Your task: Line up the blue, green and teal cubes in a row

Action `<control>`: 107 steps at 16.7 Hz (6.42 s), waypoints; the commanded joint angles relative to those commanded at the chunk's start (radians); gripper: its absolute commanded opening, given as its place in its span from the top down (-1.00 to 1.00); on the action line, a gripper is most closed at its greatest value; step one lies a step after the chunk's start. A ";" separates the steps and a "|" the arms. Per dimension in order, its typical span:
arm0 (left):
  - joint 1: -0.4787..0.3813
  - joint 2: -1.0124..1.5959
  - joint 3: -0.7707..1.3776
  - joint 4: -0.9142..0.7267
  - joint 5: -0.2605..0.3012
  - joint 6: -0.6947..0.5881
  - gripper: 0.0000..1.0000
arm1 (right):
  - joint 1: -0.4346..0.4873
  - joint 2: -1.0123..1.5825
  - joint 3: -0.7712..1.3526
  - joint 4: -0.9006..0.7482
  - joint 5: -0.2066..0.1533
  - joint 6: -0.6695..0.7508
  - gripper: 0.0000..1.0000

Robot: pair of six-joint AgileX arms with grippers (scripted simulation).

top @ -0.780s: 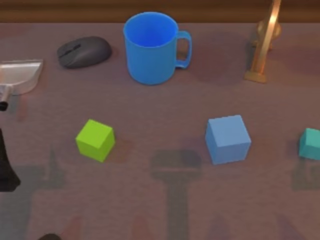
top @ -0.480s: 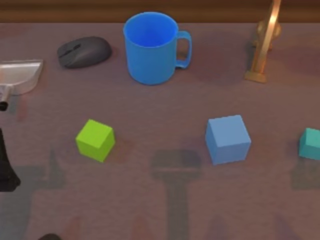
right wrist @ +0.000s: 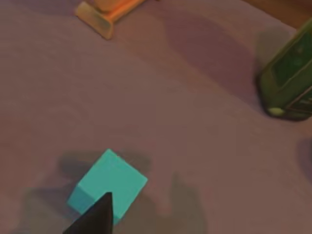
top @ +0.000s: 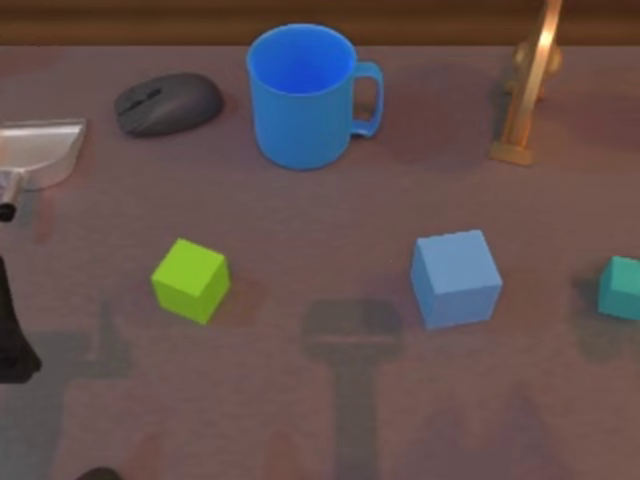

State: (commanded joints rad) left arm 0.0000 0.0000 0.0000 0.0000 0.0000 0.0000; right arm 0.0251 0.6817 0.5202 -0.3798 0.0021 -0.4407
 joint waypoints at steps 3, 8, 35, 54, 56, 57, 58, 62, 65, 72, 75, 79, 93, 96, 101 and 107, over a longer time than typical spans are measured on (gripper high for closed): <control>0.000 0.000 0.000 0.000 0.000 0.000 -1.00 | 0.011 0.333 0.210 -0.166 0.002 -0.188 -1.00; 0.000 0.000 0.000 0.000 0.000 0.000 -1.00 | 0.031 0.804 0.536 -0.422 0.004 -0.477 -1.00; 0.000 0.000 0.000 0.000 0.000 0.000 -1.00 | 0.052 1.406 0.714 -0.337 0.000 -0.762 -1.00; 0.000 0.000 0.000 0.000 0.000 0.000 -1.00 | 0.052 1.406 0.714 -0.337 0.000 -0.762 1.00; 0.000 0.000 0.000 0.000 0.000 0.000 -1.00 | 0.052 1.406 0.714 -0.337 0.000 -0.762 1.00; 0.000 0.000 0.000 0.000 0.000 0.000 -1.00 | 0.052 1.406 0.714 -0.337 0.000 -0.762 1.00; 0.000 0.000 0.000 0.000 0.000 0.000 -1.00 | 0.052 1.406 0.714 -0.337 0.000 -0.762 1.00; 0.000 0.000 0.000 0.000 0.000 0.000 -1.00 | 0.054 1.347 0.744 -0.423 -0.003 -0.743 1.00; 0.000 0.000 0.000 0.000 0.000 0.000 -1.00 | 0.056 1.301 0.803 -0.540 -0.003 -0.743 1.00; 0.000 0.000 0.000 0.000 0.000 0.000 -1.00 | 0.056 1.254 0.854 -0.633 -0.003 -0.742 1.00; 0.000 0.000 0.000 0.000 0.000 0.000 -1.00 | 0.094 1.252 0.856 -0.638 -0.003 -0.724 1.00; 0.000 0.000 0.000 0.000 0.000 0.000 -1.00 | 0.260 1.237 0.860 -0.657 -0.004 -0.641 1.00; 0.000 0.000 0.000 0.000 0.000 0.000 -1.00 | 0.663 1.196 0.855 -0.693 -0.006 -0.435 1.00; 0.000 0.000 0.000 0.000 0.000 0.000 -1.00 | 0.662 1.219 0.808 -0.621 -0.006 -0.433 1.00; 0.000 0.000 0.000 0.000 0.000 0.000 -1.00 | 0.667 1.280 0.699 -0.444 -0.005 -0.433 1.00; 0.000 0.000 0.000 0.000 0.000 0.000 -1.00 | 0.667 1.286 0.691 -0.434 -0.005 -0.433 0.70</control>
State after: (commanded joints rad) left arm 0.0000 0.0000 0.0000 0.0000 0.0000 0.0000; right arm 0.6925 1.9676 1.2111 -0.8139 -0.0029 -0.8740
